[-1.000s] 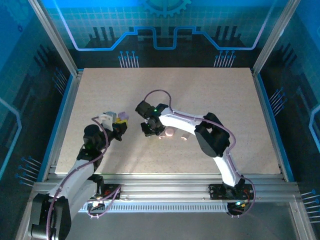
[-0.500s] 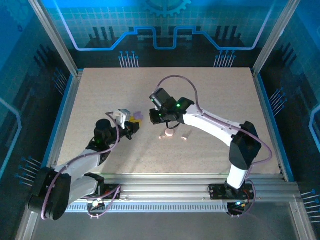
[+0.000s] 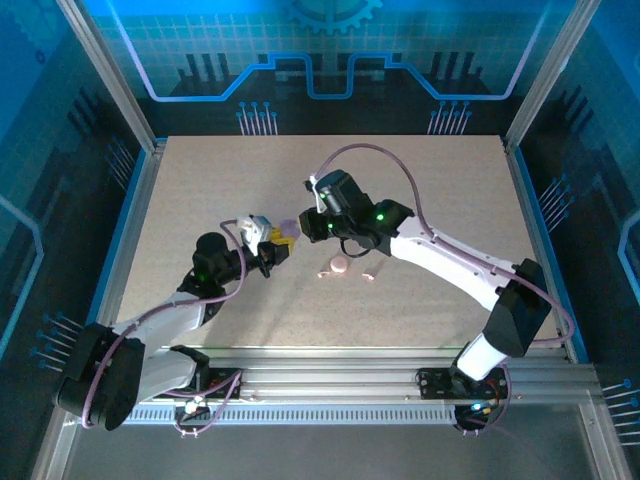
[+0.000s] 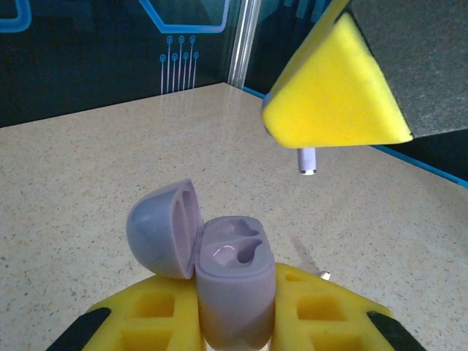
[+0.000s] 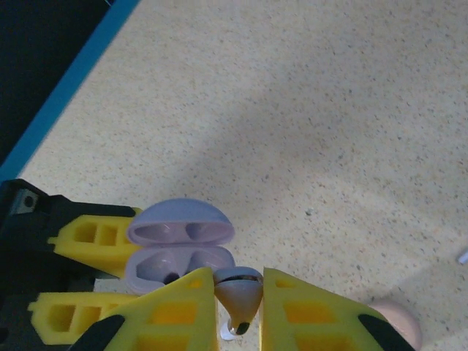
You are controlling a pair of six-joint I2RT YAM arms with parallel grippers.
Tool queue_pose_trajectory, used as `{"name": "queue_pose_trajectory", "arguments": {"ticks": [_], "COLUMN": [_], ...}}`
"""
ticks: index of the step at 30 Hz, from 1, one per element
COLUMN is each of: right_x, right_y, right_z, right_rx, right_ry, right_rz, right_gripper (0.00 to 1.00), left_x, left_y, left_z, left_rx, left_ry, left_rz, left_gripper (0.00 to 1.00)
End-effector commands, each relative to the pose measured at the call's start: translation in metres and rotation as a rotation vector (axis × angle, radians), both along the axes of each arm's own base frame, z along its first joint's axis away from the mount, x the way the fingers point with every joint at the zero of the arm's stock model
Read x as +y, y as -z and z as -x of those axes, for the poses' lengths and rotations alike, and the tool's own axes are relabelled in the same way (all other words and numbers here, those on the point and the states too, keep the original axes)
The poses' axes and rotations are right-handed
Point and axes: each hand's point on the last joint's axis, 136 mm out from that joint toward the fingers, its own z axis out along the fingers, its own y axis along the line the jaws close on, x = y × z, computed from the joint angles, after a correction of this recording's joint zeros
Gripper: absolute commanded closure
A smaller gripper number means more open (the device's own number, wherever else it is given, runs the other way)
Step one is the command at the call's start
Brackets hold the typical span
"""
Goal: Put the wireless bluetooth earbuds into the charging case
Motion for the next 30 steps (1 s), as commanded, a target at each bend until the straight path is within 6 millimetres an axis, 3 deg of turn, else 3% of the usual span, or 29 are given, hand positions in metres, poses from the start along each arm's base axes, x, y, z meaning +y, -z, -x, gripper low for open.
{"name": "queue_pose_trajectory", "arguments": {"ticks": [1, 13, 30], "right_x": [0.006, 0.026, 0.029], "right_y": [-0.023, -0.031, -0.023], "right_z": [0.001, 0.014, 0.017], "right_rx": [-0.082, -0.171, -0.165], "right_ry": [-0.061, -0.199, -0.214], "right_rz": [-0.071, -0.171, -0.190], "right_gripper": [0.83, 0.82, 0.82], "left_x": [-0.010, -0.011, -0.010], "left_y": [-0.022, -0.034, -0.040], "left_z": [0.002, 0.009, 0.012], "left_rx": [-0.094, -0.132, -0.154], "left_ry": [0.057, 0.079, 0.072], "left_rz": [0.002, 0.016, 0.027], "left_gripper": [0.88, 0.88, 0.88]}}
